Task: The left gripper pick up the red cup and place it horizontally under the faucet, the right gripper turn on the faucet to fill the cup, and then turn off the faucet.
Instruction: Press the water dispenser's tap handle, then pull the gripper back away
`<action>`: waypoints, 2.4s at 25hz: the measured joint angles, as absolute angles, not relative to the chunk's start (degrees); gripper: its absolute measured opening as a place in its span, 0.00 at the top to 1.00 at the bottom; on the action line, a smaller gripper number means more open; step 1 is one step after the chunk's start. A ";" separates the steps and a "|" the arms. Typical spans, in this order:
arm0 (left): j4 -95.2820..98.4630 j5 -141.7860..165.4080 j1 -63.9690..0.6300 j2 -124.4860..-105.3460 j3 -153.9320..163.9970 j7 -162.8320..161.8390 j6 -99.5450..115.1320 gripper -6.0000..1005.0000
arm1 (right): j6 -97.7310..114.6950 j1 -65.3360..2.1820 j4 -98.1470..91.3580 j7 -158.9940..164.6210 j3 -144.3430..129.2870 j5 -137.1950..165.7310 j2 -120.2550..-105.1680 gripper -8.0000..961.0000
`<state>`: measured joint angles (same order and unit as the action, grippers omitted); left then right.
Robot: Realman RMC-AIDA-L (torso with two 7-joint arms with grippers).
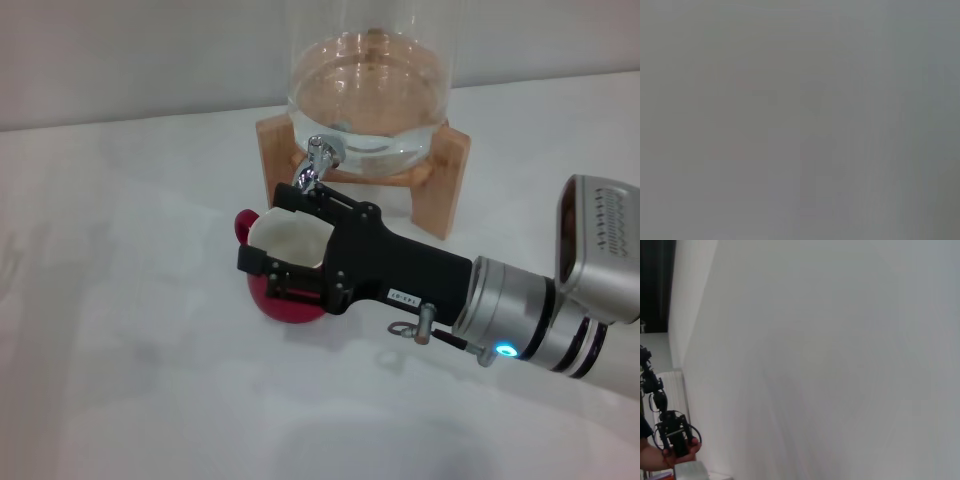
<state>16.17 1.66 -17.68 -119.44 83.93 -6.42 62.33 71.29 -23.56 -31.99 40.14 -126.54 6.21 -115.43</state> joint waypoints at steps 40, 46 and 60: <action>16.17 1.67 -18.11 -119.35 83.93 -6.41 62.67 0.11 | 69.08 -23.68 -31.18 39.99 -124.63 5.67 -115.31 0.10; 16.17 1.67 -18.42 -119.35 83.93 -6.40 62.67 0.11 | 69.08 -23.23 -31.19 39.88 -123.66 5.84 -115.31 0.10; 16.17 1.67 -18.93 -119.35 83.93 -6.32 62.23 0.11 | 69.42 -22.18 -31.57 39.69 -123.65 5.99 -115.22 0.10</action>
